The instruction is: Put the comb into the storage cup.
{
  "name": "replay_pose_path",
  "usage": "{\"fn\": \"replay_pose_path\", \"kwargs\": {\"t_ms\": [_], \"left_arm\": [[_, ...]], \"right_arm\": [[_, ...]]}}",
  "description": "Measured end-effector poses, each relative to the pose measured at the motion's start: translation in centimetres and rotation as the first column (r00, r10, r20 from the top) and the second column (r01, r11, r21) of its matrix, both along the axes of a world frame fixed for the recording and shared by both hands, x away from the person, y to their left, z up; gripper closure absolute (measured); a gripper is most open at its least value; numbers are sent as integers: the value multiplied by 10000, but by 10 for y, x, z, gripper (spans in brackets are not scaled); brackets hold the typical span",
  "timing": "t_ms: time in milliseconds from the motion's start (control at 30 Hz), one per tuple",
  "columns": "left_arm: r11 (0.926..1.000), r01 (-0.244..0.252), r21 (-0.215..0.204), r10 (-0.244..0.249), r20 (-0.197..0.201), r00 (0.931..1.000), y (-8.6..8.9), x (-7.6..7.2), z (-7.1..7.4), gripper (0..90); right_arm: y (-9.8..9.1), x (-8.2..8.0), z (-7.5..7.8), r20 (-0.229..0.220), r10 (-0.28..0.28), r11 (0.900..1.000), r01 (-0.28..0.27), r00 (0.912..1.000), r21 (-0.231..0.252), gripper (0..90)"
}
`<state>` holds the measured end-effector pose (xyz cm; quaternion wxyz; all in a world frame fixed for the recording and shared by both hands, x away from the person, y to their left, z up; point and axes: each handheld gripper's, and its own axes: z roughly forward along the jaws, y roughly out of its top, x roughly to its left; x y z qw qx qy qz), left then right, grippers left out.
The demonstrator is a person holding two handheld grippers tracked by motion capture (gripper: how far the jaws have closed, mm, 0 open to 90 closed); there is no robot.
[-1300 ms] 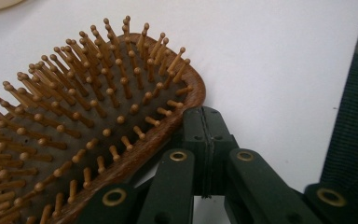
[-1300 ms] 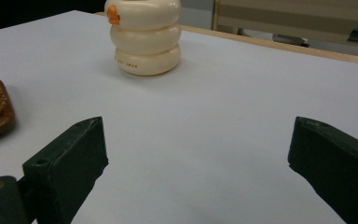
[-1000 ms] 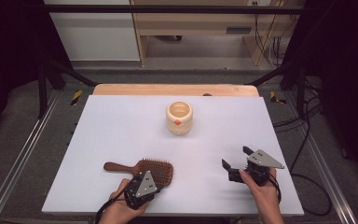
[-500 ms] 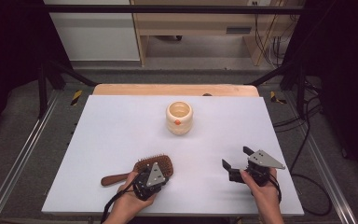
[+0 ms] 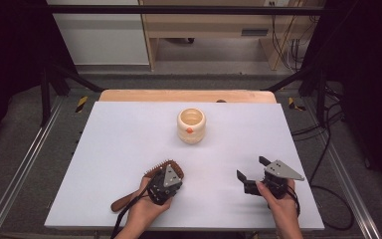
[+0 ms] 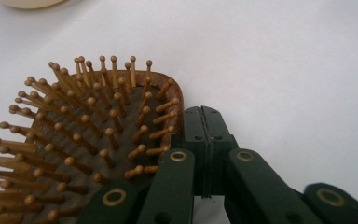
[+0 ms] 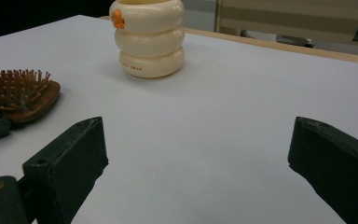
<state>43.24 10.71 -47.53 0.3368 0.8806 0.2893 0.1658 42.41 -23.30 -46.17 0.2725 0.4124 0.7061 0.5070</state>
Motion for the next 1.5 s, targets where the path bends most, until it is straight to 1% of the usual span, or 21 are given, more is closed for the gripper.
{"fn": "replay_pose_path", "kwargs": {"t_ms": [100, 267, 467, 633, 767, 933, 1067, 1200, 1267, 1300, 1333, 1367, 1433, 1467, 1500], "left_arm": [[9998, -185, -44, 185, -21, 9998, -1, 3, 0, 900], [9995, -326, -14, 326, -89, 9994, -3, 6, 1, 900], [9996, -290, 15, 290, -118, 9995, -4, 7, 1, 900], [9996, -250, -122, 249, -75, 9997, -4, 5, 3, 900], [9986, -120, -523, 122, 32, 9999, -2, -1, 12, 900], [9951, 57, -983, -22, 353, 9994, 8, -11, 31, 900], [9897, -39, -1432, 119, 552, 9984, 25, -16, 46, 900], [9832, -344, -1794, 487, 757, 9959, 44, -19, 58, 888], [9804, -548, -1891, 726, 886, 9934, 53, -20, 62, 838], [9801, -630, -1880, 817, 931, 9923, 57, -21, 64, 774], [9789, -758, -1900, 957, 979, 9906, 61, -21, 66, 730], [9782, -862, -1890, 1065, 1001, 9893, 64, -21, 68, 730], [9759, -1133, -1867, 1366, 1166, 9837, 70, -21, 71, 634], [9736, -1243, -1917, 1494, 1226, 9811, 73, -21, 72, 555], [9720, -1332, -1934, 1582, 1203, 9800, 75, -21, 72, 492]], "right_arm": [[0, 0, 0, -4, 5, 10000, -5, 10000, 14, 49], [0, 0, 0, 3, 24, 10000, -24, 10000, 29, 49], [0, 0, 0, -8, 53, 10000, -53, 10000, 16, 49], [0, 0, 0, -9, 53, 10000, -53, 10000, 15, 49], [0, 0, 0, -27, 51, 10000, -51, 10000, 24, 49], [0, 0, 0, -19, 34, 10000, -34, 10000, 19, 49], [0, 0, 0, -34, 4, 10000, -4, 10000, 11, 49], [0, 0, -1, -35, -10, 10000, 10, 10000, -12, 49], [0, 0, -1, -34, -18, 10000, 18, 10000, -19, 49], [0, 0, -1, -34, -29, 10000, 29, 10000, -20, 49], [0, 0, -1, -35, -30, 10000, 30, 10000, -23, 49], [0, 0, -1, -35, -30, 10000, 30, 10000, -23, 49], [0, 0, -1, -28, -25, 10000, 25, 10000, -40, 49], [0, 0, 0, -33, -18, 10000, 18, 10000, -43, 49], [0, 0, 0, -29, -21, 10000, 21, 10000, -45, 48]]}}
